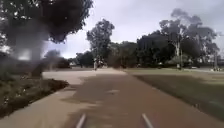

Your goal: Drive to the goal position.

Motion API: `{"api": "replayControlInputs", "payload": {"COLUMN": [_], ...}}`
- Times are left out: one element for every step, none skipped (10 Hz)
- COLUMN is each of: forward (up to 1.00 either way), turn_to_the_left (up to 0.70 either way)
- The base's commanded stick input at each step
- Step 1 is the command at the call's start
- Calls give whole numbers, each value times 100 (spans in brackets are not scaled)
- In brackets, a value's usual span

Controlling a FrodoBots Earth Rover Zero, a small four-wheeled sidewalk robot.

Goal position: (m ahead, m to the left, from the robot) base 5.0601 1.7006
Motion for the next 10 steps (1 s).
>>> {"api": "replayControlInputs", "payload": {"forward": [70,70,70,70,70,70,70,70,70,70], "turn_to_the_left": [0,0,0,0,0,0,0,0,0,0]}}
